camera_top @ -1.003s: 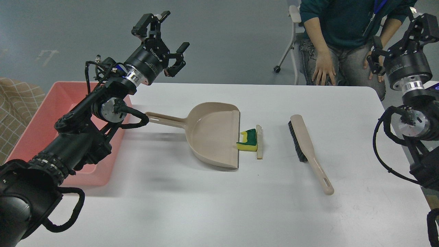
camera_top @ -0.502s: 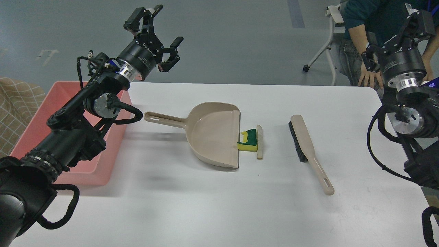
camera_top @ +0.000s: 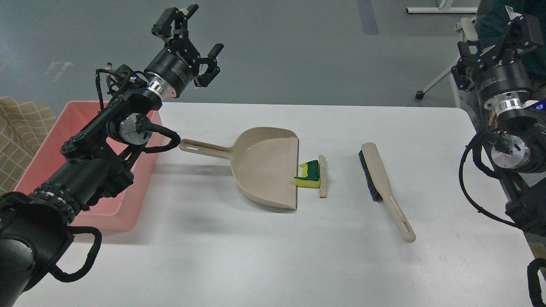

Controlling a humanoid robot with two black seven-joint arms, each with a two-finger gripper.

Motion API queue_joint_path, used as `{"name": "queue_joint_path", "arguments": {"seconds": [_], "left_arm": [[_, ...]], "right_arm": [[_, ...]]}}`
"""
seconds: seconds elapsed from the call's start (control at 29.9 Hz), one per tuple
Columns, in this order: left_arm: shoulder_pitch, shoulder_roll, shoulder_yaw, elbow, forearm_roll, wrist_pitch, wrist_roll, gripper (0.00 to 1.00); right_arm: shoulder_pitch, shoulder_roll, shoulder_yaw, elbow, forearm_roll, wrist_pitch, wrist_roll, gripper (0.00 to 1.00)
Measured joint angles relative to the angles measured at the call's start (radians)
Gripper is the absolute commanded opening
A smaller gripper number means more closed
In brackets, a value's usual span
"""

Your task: Sweep and dump garbage into bin

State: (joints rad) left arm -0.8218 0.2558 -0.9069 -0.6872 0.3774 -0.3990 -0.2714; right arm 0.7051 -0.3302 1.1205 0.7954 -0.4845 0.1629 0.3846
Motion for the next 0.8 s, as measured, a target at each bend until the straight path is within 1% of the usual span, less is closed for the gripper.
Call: {"name": "queue_joint_path", "arguments": {"seconds": [0.33,0.67,0.8], "left_arm": [[0.007,0.014,-0.001,-0.013,-0.004,-0.002,0.003,0.98],[0.007,0.02,-0.005,-0.023,-0.009,-0.003,-0.001,0.98],[0.013,0.036,0.0,-0.056,-0.006,0.001,0.004,0.98]], "right_arm": [[-0.007,-0.003,-0.002,0.006,-0.002,0.036,0.0,1.0],[-0.008,-0.004,-0.002,0.007,-0.003,0.043,-0.004,1.0],[-0.009,-0.004,-0.002,0.008,-0.003,0.043,-0.004,1.0]]}}
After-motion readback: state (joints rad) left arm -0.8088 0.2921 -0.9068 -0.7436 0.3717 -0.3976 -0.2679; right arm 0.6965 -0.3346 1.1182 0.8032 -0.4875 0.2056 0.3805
